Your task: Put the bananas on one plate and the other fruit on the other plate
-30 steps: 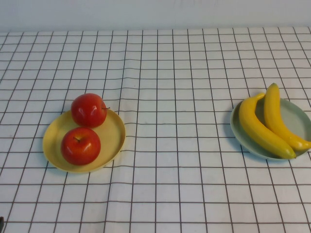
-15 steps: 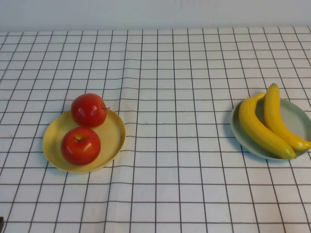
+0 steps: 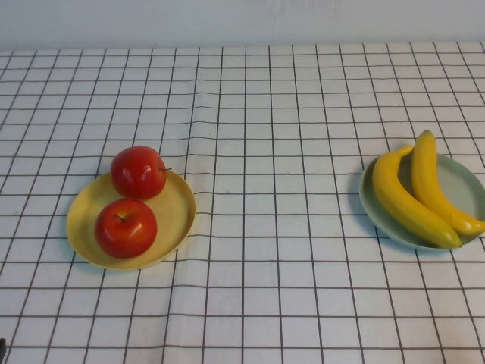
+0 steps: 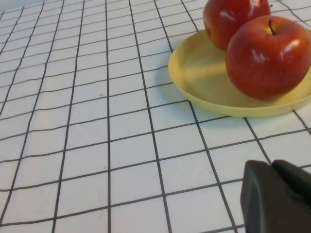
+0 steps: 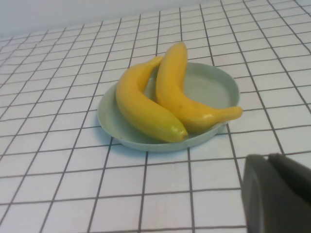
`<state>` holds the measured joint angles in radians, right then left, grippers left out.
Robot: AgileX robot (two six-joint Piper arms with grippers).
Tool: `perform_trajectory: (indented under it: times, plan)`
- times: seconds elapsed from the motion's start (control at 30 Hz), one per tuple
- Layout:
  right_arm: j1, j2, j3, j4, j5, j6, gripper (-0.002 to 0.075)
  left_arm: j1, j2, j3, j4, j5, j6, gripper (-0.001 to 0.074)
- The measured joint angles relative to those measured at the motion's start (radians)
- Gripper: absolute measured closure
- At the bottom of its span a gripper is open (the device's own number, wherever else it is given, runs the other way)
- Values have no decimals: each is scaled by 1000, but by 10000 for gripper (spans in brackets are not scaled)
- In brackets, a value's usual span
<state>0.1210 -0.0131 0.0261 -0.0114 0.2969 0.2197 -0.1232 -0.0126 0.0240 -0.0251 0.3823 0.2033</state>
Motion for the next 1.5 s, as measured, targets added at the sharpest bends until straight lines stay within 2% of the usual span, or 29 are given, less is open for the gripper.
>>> perform_trajectory:
  times: [0.37,0.7,1.0,1.5]
  plan:
    - [0,0,0,11,41,-205,740,0,0,0,0,0,0,738]
    - [-4,0,0,28,46,-220,740,0,0,0,0,0,0,738]
    - [-127,0,0,29,48,-220,740,0,0,0,0,0,0,738]
    - [-129,0,0,30,50,-220,740,0,0,0,0,0,0,738]
